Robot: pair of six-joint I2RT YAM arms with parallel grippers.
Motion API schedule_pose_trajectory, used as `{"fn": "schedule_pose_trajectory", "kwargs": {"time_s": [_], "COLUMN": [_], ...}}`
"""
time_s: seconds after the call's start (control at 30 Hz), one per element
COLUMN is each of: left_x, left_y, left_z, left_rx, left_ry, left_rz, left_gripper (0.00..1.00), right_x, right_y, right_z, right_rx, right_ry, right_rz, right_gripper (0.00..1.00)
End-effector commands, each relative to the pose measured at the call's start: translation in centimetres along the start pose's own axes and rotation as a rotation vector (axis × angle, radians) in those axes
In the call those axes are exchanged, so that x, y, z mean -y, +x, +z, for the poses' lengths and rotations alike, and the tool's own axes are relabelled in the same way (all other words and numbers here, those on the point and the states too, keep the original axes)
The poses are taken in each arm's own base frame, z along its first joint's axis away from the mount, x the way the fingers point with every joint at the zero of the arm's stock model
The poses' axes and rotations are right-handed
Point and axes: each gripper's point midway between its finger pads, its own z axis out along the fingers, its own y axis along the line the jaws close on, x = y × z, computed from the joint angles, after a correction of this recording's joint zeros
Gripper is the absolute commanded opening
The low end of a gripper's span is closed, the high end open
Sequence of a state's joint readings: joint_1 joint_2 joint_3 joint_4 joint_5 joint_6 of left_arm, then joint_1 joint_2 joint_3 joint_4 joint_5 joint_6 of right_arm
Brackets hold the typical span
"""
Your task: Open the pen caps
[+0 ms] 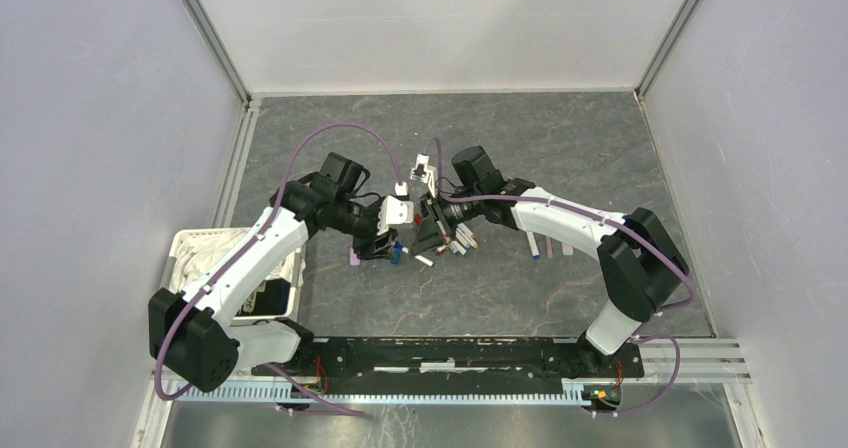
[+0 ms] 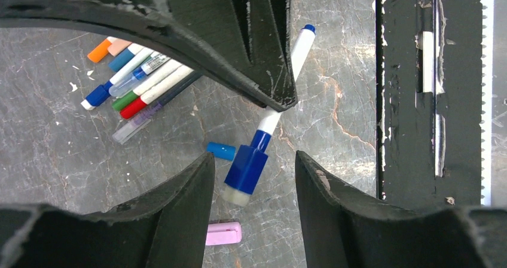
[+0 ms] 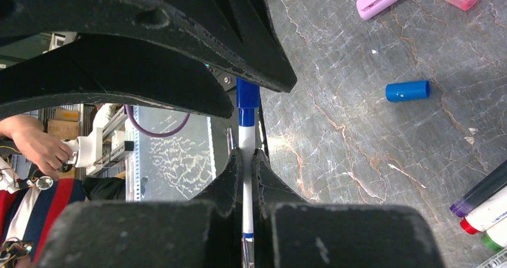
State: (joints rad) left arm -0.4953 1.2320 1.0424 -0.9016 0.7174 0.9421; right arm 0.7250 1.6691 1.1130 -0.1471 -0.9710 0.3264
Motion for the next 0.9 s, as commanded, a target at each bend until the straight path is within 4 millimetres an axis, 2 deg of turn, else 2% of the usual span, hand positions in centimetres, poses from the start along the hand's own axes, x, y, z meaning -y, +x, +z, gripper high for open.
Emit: {"fn": "schedule_pose_trajectory", "kwargs": {"time_s": [0.0,0.03,0.17,0.2,0.33,0.43,0.53,0.6,0.8,0.87], "left_x": [0.8,0.8,1.3,1.3,1.4,1.2,1.1,1.0,0.6,0.1], "left_y": [-0.3,-0.2,0.0,0.0,-0.3,-0.3,-0.5,-0.6,0.4,1.2], "left_z": [0.2,0.2,0.3,0.3,0.2,0.1,-0.1,-0.2,-0.7,-1.1], "left_rx": [0.020,0.018,0.001,0.000,0.006,0.000,-0.001,-0.003,-0.069,-0.122], "left_ry": [0.040,0.043,0.065,0.068,0.073,0.063,0.058,0.058,0.038,0.021], "left_rz": [0.044,0.046,0.054,0.054,0.057,0.063,0.073,0.081,0.123,0.153], "left_gripper": [0.52,0.47,0.17,0.12,0.07,0.06,0.05,0.05,0.02,0.02], "right_x": [-1.2,-1.1,-1.0,-1.0,-1.2,-1.3,-1.1,-0.9,-0.4,0.3], "right_y": [-1.9,-1.8,-1.9,-1.9,-1.7,-1.1,-0.4,0.1,0.9,1.6], "right_z": [0.1,0.2,0.3,0.4,1.2,1.9,2.4,2.7,1.9,1.3], "right_rx": [0.029,0.028,0.026,0.028,0.023,-0.001,-0.024,-0.039,-0.071,-0.077], "right_ry": [-0.041,-0.040,-0.040,-0.040,-0.055,-0.070,-0.081,-0.091,-0.060,-0.024], "right_rz": [-0.055,-0.053,-0.051,-0.050,-0.043,-0.041,-0.033,-0.030,-0.067,-0.065], "right_gripper": [0.00,0.00,0.00,0.05,0.36,0.44,0.45,0.39,0.01,0.00]}}
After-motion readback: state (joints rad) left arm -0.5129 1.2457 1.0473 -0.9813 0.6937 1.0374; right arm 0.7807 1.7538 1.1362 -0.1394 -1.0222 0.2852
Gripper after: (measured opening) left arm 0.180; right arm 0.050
